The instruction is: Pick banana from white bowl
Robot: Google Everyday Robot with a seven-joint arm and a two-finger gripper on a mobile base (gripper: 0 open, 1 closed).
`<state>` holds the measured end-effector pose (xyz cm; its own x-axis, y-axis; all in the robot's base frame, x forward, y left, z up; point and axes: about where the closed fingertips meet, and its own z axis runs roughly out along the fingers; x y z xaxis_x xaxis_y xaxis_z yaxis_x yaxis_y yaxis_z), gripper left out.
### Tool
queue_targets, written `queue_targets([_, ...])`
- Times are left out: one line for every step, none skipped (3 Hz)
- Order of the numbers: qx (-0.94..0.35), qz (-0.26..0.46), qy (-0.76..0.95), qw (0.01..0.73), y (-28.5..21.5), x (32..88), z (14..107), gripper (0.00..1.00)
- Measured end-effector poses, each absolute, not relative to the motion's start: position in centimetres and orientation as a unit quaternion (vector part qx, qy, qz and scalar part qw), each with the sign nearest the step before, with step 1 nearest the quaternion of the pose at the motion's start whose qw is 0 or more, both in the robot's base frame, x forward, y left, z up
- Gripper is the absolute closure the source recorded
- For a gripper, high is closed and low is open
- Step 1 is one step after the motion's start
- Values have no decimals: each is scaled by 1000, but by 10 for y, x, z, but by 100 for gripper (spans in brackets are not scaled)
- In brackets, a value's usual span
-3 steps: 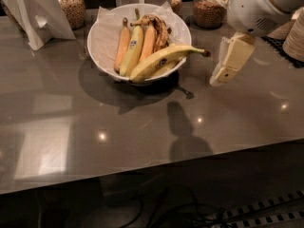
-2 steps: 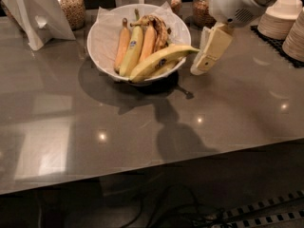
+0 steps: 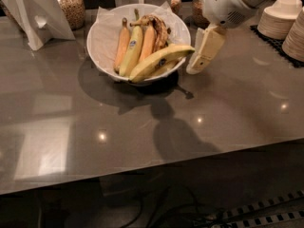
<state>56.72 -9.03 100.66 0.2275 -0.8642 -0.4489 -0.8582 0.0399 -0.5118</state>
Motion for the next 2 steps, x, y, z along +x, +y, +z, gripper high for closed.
queue_targets([-714,-14,592,372,-80,584,997,18])
queue_targets([-733,-20,569,372,-75,597,987,41])
